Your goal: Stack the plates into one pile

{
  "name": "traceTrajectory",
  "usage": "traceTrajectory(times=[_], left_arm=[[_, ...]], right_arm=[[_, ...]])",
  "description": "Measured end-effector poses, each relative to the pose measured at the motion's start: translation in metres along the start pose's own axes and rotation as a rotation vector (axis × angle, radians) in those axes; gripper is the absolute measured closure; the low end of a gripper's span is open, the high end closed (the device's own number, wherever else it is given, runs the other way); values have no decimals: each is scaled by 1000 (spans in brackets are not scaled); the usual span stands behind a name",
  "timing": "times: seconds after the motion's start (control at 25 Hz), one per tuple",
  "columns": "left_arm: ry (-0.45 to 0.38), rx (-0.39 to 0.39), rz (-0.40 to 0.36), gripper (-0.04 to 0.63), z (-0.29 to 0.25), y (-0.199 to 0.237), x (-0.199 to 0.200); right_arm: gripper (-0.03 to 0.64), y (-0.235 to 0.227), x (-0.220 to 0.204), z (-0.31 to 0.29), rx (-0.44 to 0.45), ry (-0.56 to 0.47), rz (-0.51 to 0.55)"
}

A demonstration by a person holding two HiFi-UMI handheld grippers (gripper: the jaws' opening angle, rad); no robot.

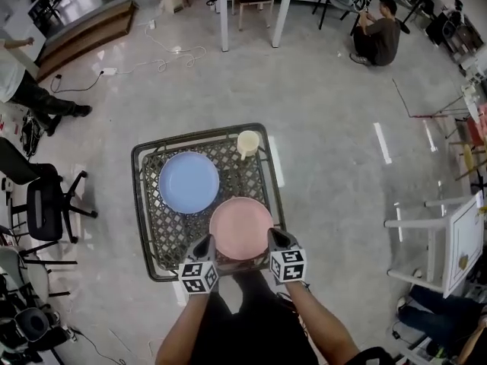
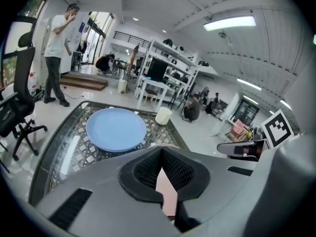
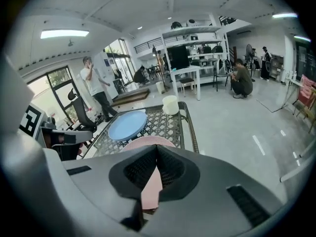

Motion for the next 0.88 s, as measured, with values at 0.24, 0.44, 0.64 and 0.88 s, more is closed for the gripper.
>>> traceTrajectory(times=[0.24,0.44,0.64,0.88], left_arm=[[98,11,43,455,-28,12,-37],[194,43,49,425,-46,21,-64],[274,72,62,411,-63,31,-88],[314,74,55,410,-75,32,-101]], right_arm=[[606,-21,-32,-28,-29,127,-16],[531,-35,-57,-43,-28,225,-74],[529,-50,-80,-55,-63,308,-102],[528,-57,-95,-66,-70,349,-139]])
Point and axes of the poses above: the fingertips, and each gripper's own axes: z backward along the fingers, y to its left, x out of its top, the point moved 7 cm from there along z, backward along the fingers, and after that the axes turned 7 degrees about x, right-handed, at the moved point
